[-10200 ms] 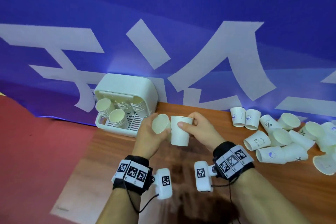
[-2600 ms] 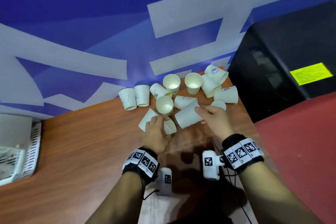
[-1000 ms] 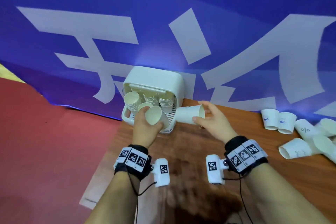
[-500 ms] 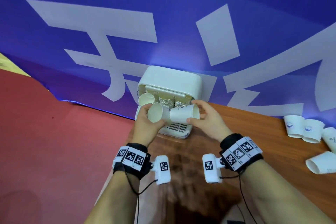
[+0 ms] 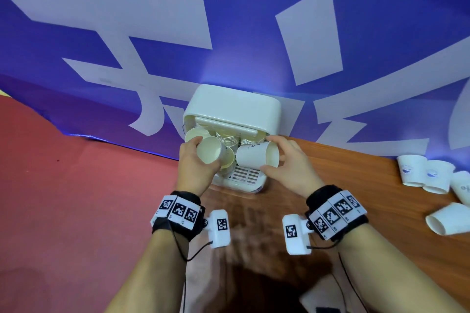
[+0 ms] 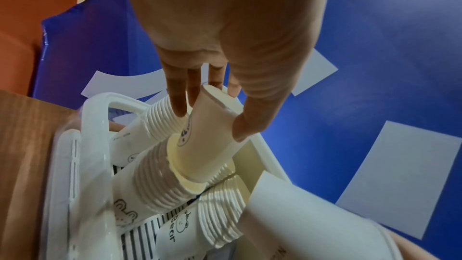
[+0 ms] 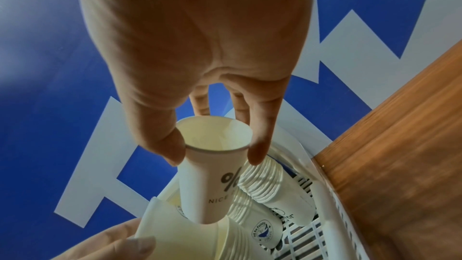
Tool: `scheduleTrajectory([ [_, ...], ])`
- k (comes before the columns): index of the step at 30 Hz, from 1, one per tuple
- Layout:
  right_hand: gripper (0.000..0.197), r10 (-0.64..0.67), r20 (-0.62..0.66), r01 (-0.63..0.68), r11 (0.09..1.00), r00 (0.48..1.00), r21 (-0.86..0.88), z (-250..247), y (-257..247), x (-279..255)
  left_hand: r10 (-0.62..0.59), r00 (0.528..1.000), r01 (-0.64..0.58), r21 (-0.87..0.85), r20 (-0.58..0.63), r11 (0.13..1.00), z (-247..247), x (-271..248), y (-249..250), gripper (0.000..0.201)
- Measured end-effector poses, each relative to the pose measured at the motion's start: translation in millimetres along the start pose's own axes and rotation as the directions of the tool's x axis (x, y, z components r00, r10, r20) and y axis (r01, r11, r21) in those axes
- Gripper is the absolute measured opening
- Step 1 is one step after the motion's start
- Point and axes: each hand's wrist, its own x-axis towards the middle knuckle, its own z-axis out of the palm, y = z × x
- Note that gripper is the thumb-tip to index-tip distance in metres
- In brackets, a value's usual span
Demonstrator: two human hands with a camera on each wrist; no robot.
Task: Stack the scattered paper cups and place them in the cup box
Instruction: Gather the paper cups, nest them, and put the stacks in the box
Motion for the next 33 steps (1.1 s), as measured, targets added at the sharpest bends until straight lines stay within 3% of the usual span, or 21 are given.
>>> scheduleTrajectory([
  [9, 0.078, 0.001, -0.010, -0.001, 1.000, 1.000, -0.021, 5, 1, 10, 0.098, 0.994, -0.105, 0.196, 0.043, 0.975, 23, 10, -11, 0.072],
  [13, 0.076, -0.003, -0.009, 0.002, 1.000, 1.000, -0.017, 7, 1, 12, 0.054, 0.994, -0.077, 0.259, 0.093, 0.963, 31, 13, -19, 0.078],
  [19, 0.079, -0.007, -0.006, 0.007, 1.000, 1.000, -0.004, 10, 5, 15, 0.044, 0.991, -0.081, 0.316, 0.123, 0.945, 37, 12, -25, 0.069],
  [33, 0.074, -0.062, 0.000, 0.062, 0.997, 0.998, -0.039, 16, -13, 8, -0.027, 0.986, -0.015, 0.252, 0.164, 0.967, 35, 7, -29, 0.076],
])
